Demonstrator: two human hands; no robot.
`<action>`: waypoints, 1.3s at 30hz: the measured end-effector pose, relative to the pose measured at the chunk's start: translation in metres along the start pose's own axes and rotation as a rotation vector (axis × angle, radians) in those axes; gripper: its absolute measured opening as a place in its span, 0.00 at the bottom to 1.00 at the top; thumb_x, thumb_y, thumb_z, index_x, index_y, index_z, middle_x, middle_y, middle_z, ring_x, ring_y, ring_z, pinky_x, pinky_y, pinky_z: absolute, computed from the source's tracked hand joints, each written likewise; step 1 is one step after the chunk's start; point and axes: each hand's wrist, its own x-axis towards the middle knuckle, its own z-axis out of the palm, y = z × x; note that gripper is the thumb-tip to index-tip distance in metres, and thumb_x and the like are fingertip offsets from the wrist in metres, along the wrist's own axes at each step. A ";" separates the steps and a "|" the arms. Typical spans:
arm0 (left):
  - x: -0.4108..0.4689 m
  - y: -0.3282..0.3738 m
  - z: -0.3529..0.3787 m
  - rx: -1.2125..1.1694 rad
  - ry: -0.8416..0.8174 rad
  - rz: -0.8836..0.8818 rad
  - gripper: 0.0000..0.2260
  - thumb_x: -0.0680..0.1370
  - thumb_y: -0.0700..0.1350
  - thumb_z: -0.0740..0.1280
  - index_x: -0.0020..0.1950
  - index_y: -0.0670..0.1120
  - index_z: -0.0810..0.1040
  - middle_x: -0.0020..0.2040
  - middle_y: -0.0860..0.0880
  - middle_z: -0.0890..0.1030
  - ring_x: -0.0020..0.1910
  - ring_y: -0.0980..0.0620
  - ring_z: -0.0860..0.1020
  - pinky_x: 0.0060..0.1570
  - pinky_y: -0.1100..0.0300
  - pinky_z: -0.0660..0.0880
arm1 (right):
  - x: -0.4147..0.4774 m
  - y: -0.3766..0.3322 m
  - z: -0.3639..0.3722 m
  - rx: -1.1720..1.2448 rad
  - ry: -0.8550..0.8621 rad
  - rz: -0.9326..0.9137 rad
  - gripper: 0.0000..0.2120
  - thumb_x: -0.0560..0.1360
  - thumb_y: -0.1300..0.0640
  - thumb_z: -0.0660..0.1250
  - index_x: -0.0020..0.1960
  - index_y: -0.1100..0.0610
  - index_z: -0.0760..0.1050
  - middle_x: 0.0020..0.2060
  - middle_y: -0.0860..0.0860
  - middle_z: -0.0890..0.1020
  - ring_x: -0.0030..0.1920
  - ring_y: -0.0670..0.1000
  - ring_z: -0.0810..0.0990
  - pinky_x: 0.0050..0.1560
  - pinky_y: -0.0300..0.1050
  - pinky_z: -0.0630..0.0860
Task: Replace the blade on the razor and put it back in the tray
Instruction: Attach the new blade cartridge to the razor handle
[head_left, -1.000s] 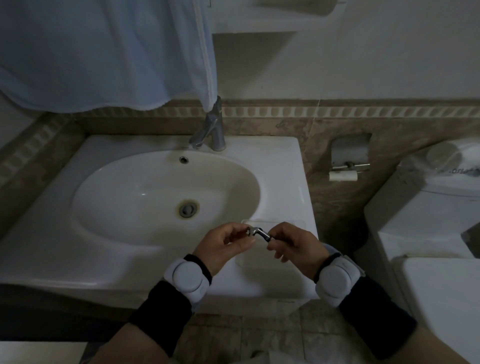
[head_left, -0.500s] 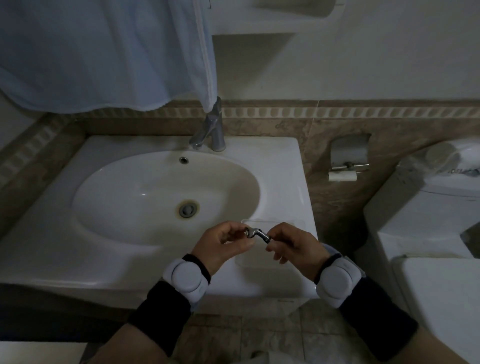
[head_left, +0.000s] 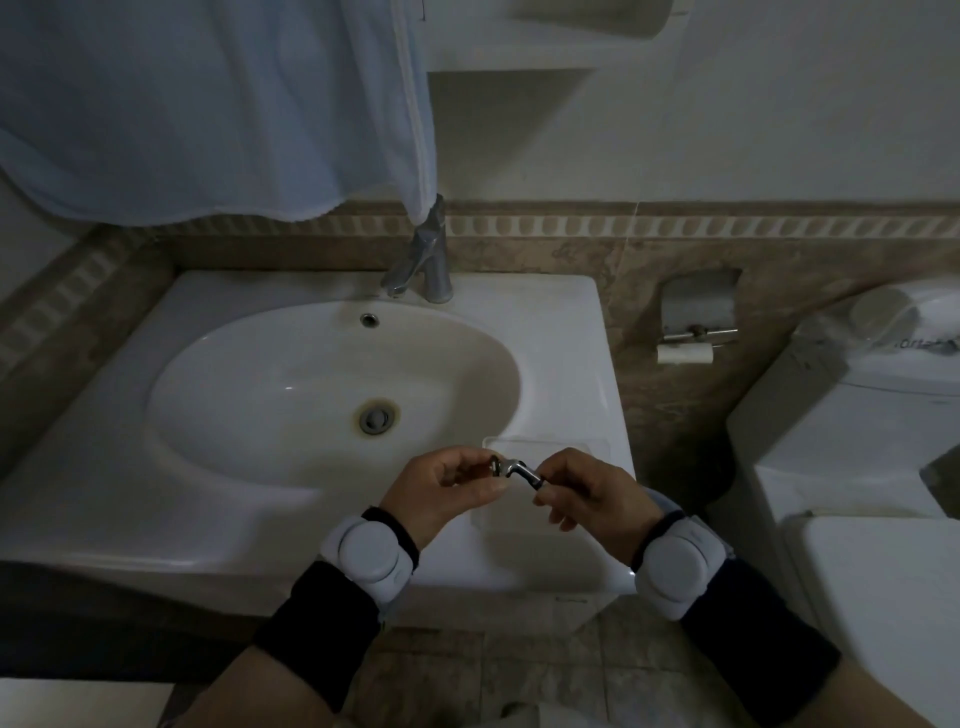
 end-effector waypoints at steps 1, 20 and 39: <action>0.000 0.000 0.000 0.005 0.001 -0.002 0.08 0.71 0.33 0.68 0.47 0.43 0.77 0.38 0.50 0.78 0.30 0.66 0.76 0.24 0.77 0.68 | 0.000 0.000 0.000 -0.006 -0.001 0.000 0.09 0.75 0.62 0.64 0.40 0.50 0.71 0.34 0.45 0.77 0.32 0.42 0.76 0.31 0.27 0.74; -0.005 0.004 -0.004 0.122 -0.064 0.013 0.18 0.70 0.28 0.66 0.59 0.35 0.74 0.38 0.52 0.77 0.29 0.70 0.77 0.29 0.77 0.72 | -0.013 -0.013 0.000 -0.322 0.005 -0.044 0.02 0.77 0.57 0.61 0.49 0.55 0.71 0.37 0.48 0.76 0.38 0.49 0.77 0.42 0.40 0.75; -0.012 0.011 0.000 0.312 -0.111 0.024 0.14 0.71 0.32 0.68 0.56 0.39 0.78 0.36 0.51 0.75 0.26 0.70 0.73 0.26 0.78 0.67 | -0.022 -0.024 -0.005 -0.473 -0.060 -0.042 0.08 0.77 0.57 0.60 0.54 0.60 0.72 0.37 0.47 0.74 0.43 0.54 0.77 0.49 0.48 0.76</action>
